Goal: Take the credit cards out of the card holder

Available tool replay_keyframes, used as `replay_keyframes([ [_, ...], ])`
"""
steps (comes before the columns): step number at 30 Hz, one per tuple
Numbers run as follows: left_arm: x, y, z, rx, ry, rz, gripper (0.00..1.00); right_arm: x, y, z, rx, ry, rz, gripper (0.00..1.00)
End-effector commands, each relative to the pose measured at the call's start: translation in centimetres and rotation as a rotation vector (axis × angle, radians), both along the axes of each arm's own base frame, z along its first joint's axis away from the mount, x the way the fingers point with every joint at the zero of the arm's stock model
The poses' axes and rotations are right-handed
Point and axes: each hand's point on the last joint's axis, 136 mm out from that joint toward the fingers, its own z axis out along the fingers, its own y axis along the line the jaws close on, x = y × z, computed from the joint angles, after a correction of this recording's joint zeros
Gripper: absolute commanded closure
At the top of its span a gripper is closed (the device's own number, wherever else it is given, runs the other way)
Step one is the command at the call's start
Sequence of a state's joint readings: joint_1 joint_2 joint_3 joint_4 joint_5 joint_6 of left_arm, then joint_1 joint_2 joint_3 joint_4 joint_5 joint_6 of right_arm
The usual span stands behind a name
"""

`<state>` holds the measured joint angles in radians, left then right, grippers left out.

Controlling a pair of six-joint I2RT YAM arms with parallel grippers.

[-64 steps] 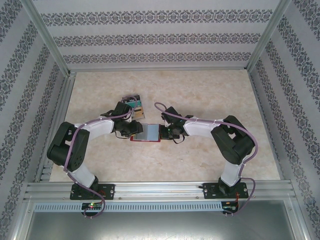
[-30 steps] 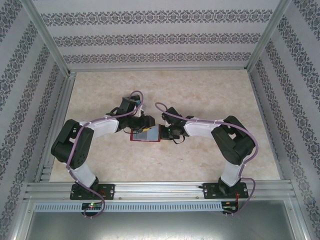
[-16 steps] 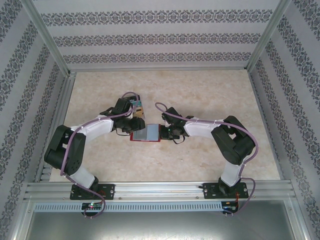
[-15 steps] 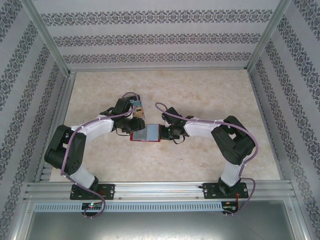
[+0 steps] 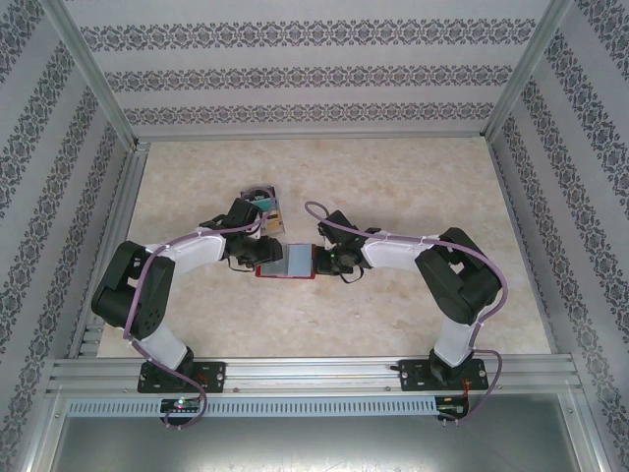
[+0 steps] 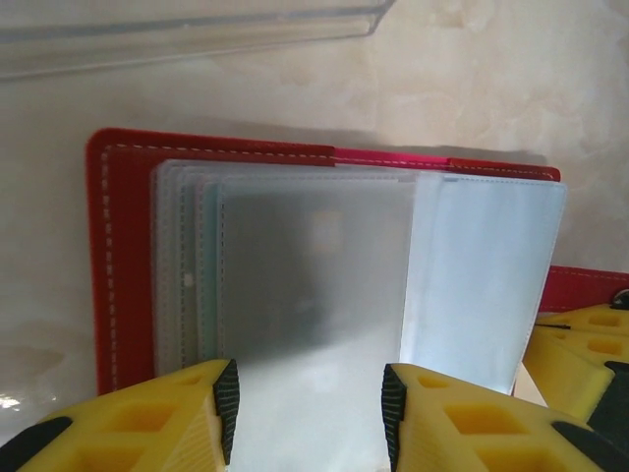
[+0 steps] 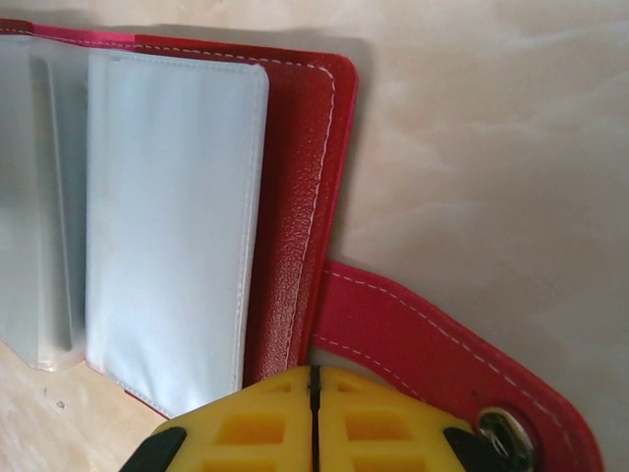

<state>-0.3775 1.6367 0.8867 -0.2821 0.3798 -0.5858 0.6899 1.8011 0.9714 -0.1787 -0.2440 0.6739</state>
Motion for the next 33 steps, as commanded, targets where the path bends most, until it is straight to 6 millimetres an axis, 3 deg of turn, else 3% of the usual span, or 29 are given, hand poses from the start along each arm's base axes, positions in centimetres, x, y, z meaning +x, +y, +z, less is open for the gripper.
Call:
replay_keyframes([
  [1,-0.3,1.3,0.1,0.053,-0.009,0.013,0.56,-0.3,0.0,-0.4,-0.005,0.01,0.003,0.9],
  [13,-1.1,0.1,-1.8,-0.003,0.061,-0.024,0.56,-0.3,0.1,-0.5,-0.005,0.011,0.005,0.9],
  [18,-1.2,-1.5,-1.9,-0.091,0.073,-0.046,0.56,-0.4,0.2,-0.6,-0.006,0.015,0.007,0.9],
  [27,-1.3,-2.2,-1.9,-0.136,0.079,-0.059,0.43,-0.4,0.1,-0.6,-0.006,0.013,0.004,0.88],
  [33,-1.3,-2.3,-1.5,-0.147,0.068,-0.065,0.33,0.2,-0.8,0.8,0.009,-0.019,-0.027,0.73],
])
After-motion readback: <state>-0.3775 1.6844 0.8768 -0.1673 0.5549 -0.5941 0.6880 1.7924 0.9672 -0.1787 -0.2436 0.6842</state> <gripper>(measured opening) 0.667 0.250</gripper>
